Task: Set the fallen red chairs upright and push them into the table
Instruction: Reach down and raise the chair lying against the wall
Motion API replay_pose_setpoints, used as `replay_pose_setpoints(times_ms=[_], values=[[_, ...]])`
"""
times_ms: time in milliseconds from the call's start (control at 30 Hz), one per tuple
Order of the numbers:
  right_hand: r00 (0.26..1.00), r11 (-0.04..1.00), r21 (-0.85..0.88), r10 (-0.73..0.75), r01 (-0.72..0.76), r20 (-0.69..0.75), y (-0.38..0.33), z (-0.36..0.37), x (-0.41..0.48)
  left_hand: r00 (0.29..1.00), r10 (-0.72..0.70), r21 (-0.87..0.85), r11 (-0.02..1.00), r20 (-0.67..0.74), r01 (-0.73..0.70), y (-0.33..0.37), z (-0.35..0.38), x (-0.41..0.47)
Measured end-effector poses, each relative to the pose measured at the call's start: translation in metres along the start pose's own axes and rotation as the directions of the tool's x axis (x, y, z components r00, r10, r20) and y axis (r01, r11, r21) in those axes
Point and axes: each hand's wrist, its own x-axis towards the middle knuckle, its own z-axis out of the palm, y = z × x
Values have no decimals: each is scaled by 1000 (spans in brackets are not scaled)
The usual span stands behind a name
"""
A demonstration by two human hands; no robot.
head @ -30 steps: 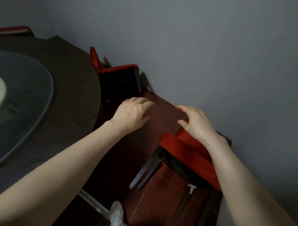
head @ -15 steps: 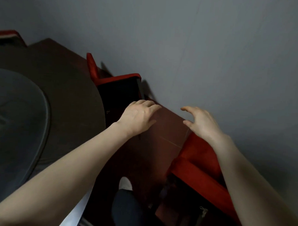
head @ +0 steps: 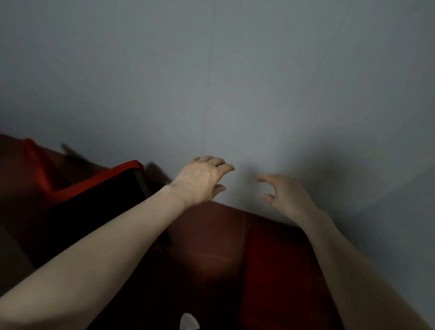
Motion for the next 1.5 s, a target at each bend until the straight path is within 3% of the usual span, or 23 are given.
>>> replay_pose_setpoints(times_ms=[200,300,500,733,967,1100,1267,1400,1500], values=[[985,985,44,170,-169,-16,58,-8,55,964,237,-42,971,123,-234,-9,31,128],[945,943,83,326,-322,-32,86,-2,70,921,361,-65,932,147,-355,-12,51,189],[804,799,217,589,-561,-88,138,16,77,793,562,-129,827,235,-547,20,98,302],[592,595,313,798,-740,-115,193,41,64,559,750,-358,661,354,-660,100,162,393],[429,403,372,903,-836,-14,244,75,65,442,838,-338,536,319,-773,164,216,447],[318,278,434,948,-857,19,262,109,81,276,857,-352,444,435,-824,185,264,473],[124,79,481,990,-873,63,283,182,103,82,853,-393,321,516,-862,218,357,498],[26,-32,506,994,-862,108,301,243,119,26,844,-404,284,536,-870,233,434,505],[0,-94,517,984,-850,180,316,299,134,6,822,-406,288,570,-867,233,499,507]])
